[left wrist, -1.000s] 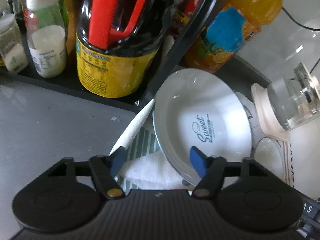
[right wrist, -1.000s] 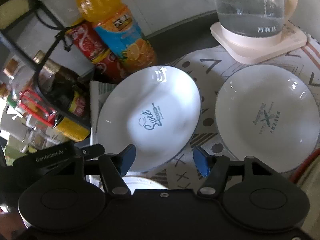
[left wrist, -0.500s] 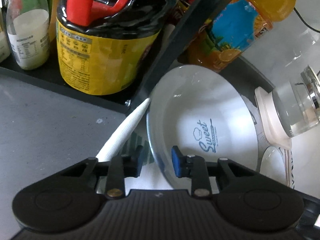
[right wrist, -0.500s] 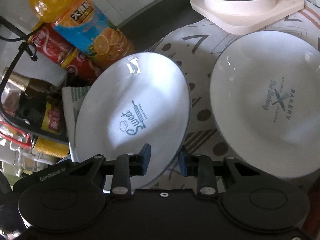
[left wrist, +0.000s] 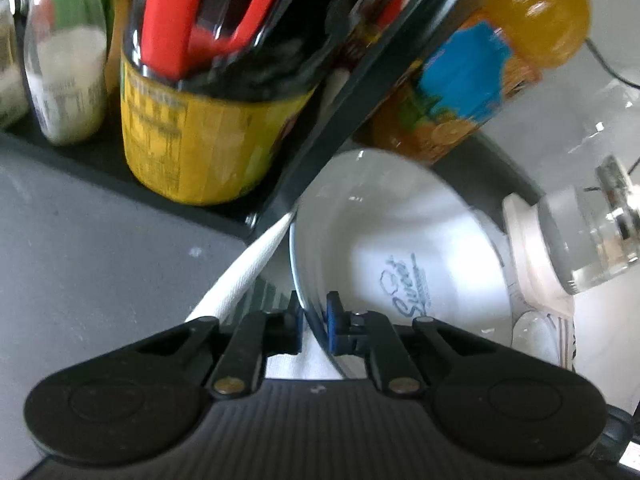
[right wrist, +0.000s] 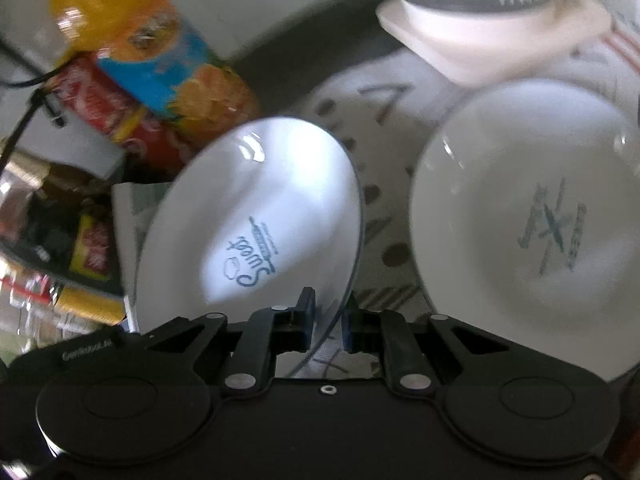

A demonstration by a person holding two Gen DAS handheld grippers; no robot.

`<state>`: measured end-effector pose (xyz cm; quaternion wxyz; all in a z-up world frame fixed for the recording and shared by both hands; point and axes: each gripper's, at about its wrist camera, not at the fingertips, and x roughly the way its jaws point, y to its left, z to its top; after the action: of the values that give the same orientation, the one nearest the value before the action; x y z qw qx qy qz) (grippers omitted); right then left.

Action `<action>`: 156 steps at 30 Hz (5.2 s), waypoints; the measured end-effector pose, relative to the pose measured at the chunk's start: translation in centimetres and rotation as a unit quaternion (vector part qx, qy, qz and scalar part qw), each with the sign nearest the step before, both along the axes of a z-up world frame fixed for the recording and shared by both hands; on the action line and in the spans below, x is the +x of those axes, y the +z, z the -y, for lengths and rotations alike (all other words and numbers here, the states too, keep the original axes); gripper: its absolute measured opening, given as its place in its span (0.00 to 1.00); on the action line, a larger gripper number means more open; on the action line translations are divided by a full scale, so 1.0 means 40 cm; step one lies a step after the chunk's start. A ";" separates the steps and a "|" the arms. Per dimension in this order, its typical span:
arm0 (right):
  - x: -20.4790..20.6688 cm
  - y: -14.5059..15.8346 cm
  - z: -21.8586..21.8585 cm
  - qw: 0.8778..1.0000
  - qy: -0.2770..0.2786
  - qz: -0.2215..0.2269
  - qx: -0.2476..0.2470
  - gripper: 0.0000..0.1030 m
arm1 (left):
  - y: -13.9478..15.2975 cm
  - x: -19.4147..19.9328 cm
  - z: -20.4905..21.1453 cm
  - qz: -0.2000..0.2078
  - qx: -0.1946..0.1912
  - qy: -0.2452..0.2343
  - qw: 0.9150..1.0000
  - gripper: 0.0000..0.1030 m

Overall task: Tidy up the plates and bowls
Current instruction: 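Close both grippers on the rim of the 'Sweet' plate, then lift the 'Sweet' plate with both grippers and carry it over the floral plate, then lower the 'Sweet' plate with both grippers onto the large floral plate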

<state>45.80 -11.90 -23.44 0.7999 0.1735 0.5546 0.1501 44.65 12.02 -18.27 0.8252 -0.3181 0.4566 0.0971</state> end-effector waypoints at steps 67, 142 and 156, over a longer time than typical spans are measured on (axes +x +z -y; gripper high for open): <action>-0.445 0.178 0.130 0.988 0.107 0.113 0.004 0.20 | 0.096 -0.508 0.135 -0.013 0.002 0.040 0.999 0.13; -0.410 0.086 0.132 0.998 0.036 0.037 -0.041 0.07 | 0.074 -0.439 0.025 -0.081 -0.009 0.029 0.996 0.41; -0.404 0.080 0.111 0.996 0.050 0.038 -0.057 0.06 | 0.026 -0.432 -0.009 -0.072 -0.043 0.045 0.995 0.14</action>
<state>29.65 -16.34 -20.24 0.8203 0.0938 0.5397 0.1643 27.37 12.39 -17.23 0.7707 -0.3653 0.5037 0.1372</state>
